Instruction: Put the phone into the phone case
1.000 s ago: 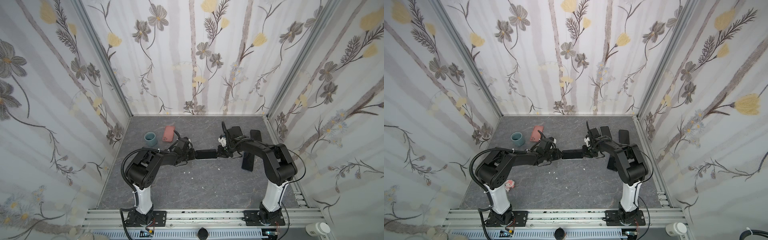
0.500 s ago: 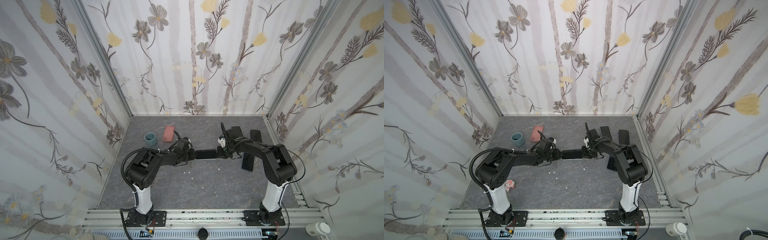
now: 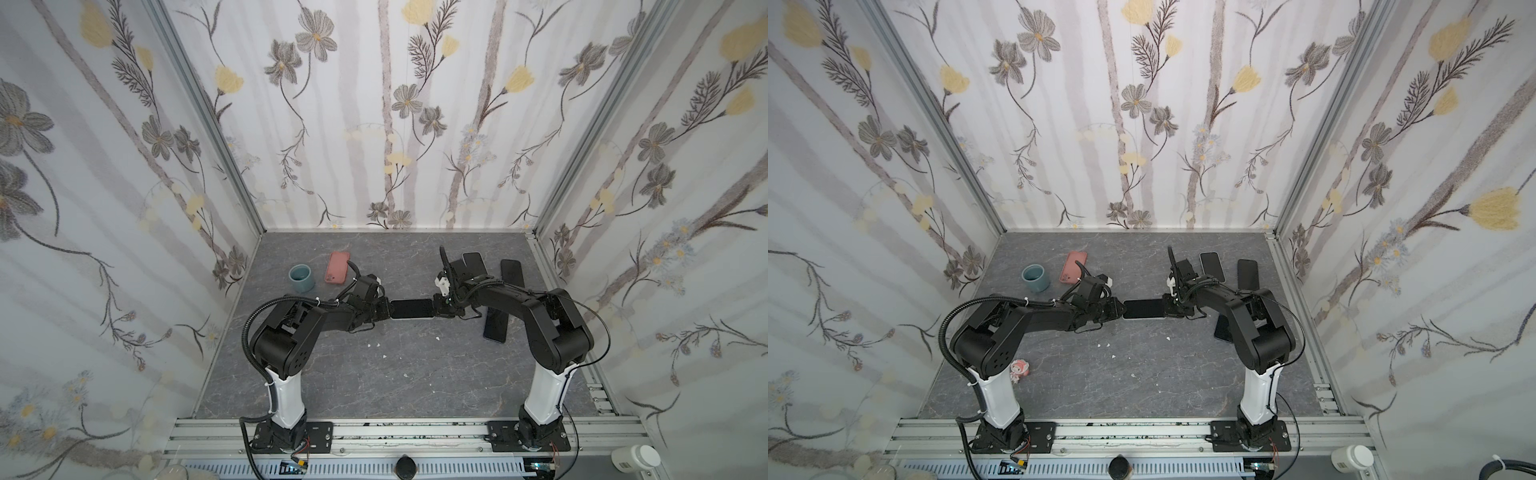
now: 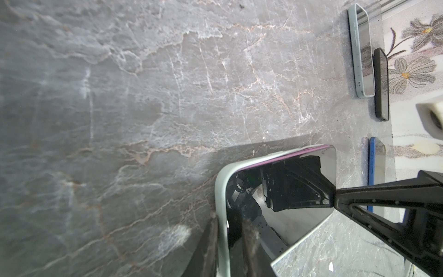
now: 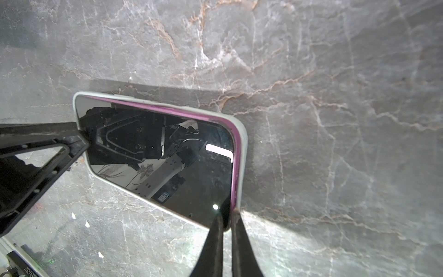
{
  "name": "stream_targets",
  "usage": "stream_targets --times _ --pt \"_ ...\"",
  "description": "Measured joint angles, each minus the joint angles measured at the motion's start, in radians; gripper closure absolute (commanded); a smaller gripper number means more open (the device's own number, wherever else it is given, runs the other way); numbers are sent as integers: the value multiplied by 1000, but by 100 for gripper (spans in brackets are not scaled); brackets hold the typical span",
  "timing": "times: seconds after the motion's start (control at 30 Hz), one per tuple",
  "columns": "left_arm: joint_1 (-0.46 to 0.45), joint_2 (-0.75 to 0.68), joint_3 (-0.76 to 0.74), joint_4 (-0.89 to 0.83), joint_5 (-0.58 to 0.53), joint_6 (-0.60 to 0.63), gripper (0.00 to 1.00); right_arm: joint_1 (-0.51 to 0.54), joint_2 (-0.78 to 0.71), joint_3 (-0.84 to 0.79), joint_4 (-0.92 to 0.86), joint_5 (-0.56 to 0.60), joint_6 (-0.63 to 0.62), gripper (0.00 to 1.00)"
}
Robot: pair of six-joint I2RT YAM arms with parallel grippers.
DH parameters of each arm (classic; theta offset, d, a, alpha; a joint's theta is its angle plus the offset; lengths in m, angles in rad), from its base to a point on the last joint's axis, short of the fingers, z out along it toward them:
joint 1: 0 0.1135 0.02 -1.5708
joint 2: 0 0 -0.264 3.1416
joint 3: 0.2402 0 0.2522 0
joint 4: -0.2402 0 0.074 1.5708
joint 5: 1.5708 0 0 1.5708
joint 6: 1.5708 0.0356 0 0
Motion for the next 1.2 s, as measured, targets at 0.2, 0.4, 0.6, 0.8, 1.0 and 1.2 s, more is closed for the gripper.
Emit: stream_targets --times 0.2,0.4,0.6,0.8,1.0,1.2 --pt "0 -18 19 -64 -6 0 76 23 -27 85 -95 42 -2 74" --pt "13 -6 71 -138 -8 1 75 -5 -51 164 -99 85 -3 78" --pt "16 25 116 -155 -5 10 74 -22 11 170 -108 87 -4 80" --pt "17 34 121 -148 11 20 75 -22 43 163 -91 77 -3 83" --pt "17 34 112 -142 11 24 76 -24 45 158 -75 62 -3 84" --pt "17 32 105 -133 11 24 76 -23 58 158 -67 35 -3 85"
